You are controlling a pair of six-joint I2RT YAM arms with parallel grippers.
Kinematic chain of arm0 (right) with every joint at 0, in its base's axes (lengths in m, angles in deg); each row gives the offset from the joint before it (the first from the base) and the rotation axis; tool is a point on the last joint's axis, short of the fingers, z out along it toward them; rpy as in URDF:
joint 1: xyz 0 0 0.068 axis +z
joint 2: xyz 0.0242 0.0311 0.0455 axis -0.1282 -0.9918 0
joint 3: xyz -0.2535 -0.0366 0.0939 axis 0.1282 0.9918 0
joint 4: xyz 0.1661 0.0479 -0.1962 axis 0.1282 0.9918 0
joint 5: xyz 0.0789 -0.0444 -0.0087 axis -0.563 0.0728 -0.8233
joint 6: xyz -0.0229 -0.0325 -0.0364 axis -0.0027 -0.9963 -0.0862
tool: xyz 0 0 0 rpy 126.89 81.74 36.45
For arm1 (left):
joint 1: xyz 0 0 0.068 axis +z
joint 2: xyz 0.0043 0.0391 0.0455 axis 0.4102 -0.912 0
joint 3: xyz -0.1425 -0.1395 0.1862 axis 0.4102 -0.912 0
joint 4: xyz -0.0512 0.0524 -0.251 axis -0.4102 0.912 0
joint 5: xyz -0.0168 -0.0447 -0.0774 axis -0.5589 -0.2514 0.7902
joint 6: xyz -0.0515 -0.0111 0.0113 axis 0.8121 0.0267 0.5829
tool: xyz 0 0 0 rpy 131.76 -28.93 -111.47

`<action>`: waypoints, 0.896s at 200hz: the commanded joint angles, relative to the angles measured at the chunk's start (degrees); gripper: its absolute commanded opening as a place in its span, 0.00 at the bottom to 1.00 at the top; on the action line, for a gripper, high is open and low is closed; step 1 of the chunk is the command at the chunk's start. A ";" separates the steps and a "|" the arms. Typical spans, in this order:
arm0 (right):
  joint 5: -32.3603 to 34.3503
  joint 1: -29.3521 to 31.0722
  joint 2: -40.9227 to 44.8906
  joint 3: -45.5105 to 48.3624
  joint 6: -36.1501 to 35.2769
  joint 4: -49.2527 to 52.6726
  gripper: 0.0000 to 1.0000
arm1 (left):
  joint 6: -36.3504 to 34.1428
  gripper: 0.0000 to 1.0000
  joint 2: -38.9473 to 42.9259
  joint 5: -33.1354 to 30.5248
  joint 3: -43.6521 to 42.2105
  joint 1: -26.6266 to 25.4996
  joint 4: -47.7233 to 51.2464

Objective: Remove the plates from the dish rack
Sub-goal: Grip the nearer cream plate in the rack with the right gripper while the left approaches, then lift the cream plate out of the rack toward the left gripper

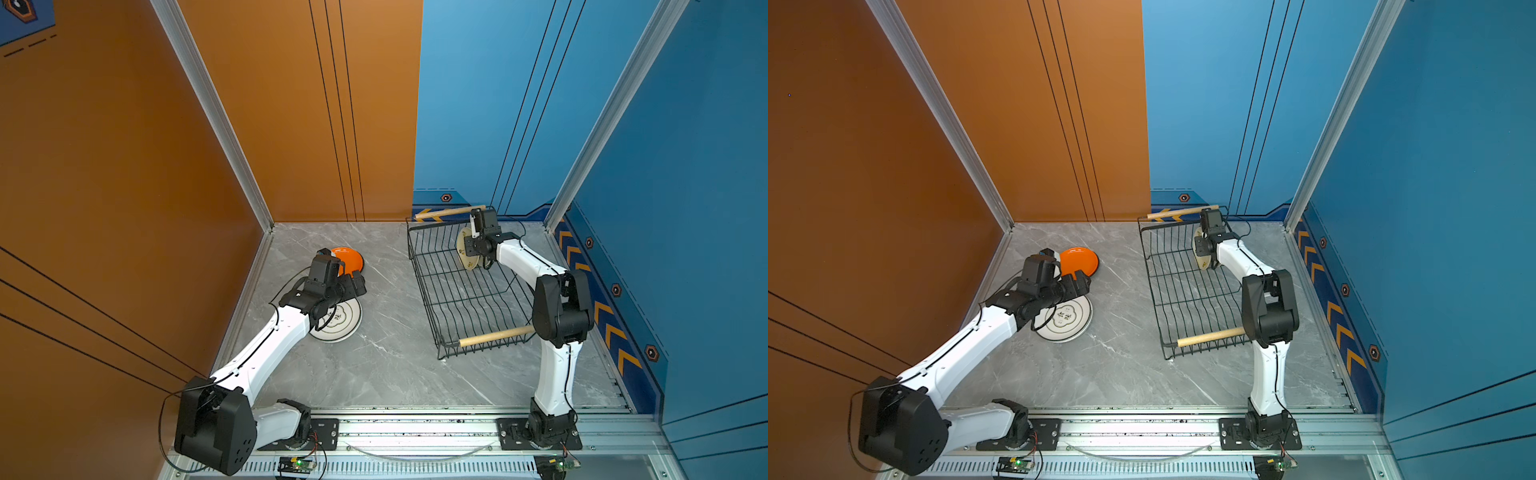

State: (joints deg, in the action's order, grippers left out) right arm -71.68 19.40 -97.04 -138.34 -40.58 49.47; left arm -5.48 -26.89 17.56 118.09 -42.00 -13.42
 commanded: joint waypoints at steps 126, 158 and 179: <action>-3.67 -0.59 25.31 12.45 3.62 -6.01 0.00 | -2.17 0.98 -6.75 2.78 11.00 -5.29 -1.71; -13.19 -2.55 35.39 23.44 13.88 -18.53 0.00 | -2.01 0.98 -8.94 3.50 13.79 -7.01 -2.83; -19.62 -4.26 39.48 28.90 21.48 -24.92 0.00 | -1.74 0.98 -10.59 5.25 15.64 -7.98 -4.49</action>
State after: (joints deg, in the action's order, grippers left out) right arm -81.69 16.93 -60.80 -114.71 -30.53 35.92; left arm -6.37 -35.70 20.27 130.75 -48.77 -15.80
